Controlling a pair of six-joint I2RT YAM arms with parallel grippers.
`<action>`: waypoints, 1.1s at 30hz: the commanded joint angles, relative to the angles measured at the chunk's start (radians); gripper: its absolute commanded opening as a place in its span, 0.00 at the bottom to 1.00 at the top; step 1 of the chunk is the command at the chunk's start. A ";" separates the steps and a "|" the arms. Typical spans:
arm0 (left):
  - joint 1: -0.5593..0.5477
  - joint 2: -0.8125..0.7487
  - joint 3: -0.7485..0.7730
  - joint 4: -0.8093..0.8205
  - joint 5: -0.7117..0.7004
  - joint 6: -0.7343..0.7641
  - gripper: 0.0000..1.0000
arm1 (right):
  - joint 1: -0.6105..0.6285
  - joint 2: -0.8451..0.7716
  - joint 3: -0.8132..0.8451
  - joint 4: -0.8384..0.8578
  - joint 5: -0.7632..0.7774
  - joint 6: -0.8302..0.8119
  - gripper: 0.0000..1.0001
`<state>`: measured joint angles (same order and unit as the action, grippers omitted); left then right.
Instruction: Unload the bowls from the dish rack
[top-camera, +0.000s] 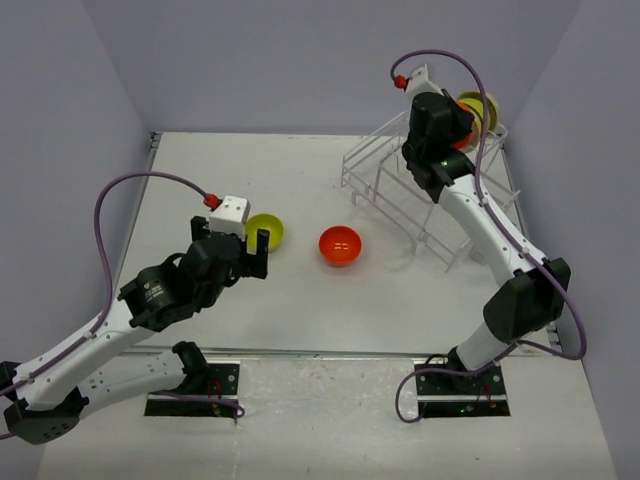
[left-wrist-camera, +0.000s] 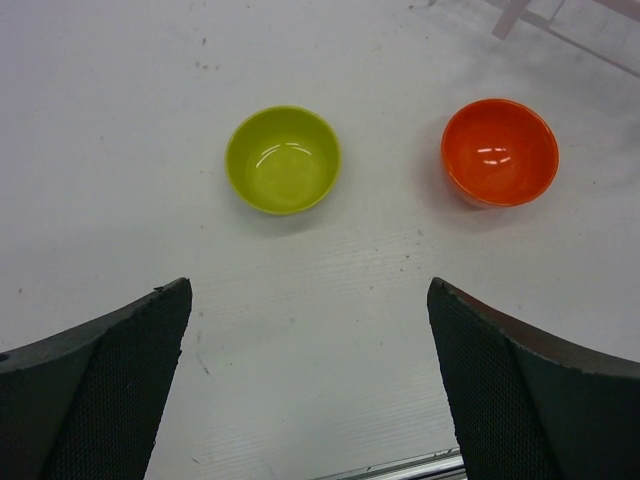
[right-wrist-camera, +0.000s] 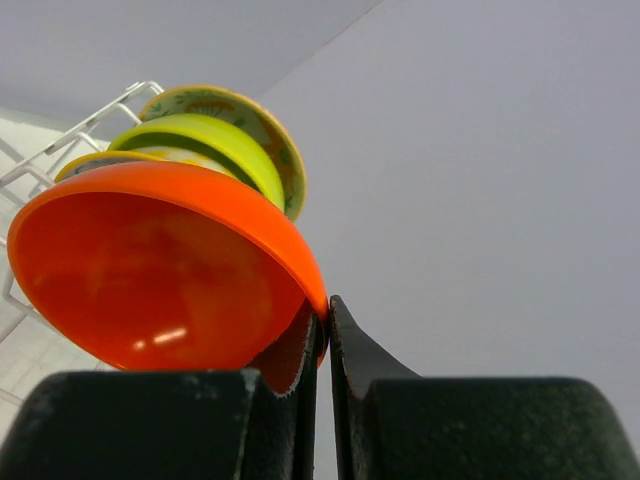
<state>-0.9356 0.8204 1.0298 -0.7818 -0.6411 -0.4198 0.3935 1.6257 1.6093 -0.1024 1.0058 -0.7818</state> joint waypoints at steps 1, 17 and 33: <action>0.003 0.022 0.049 0.062 -0.026 -0.040 1.00 | 0.015 -0.093 0.023 0.086 0.045 -0.004 0.00; 0.001 0.423 0.364 0.406 0.169 -0.028 0.97 | 0.206 -0.338 -0.011 -0.643 -0.734 1.154 0.00; 0.001 0.574 0.398 0.378 0.049 -0.076 0.00 | 0.289 -0.425 -0.218 -0.536 -0.868 1.277 0.00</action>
<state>-0.9390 1.3773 1.3846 -0.4366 -0.5308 -0.4797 0.6765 1.2675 1.4025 -0.7063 0.1833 0.4427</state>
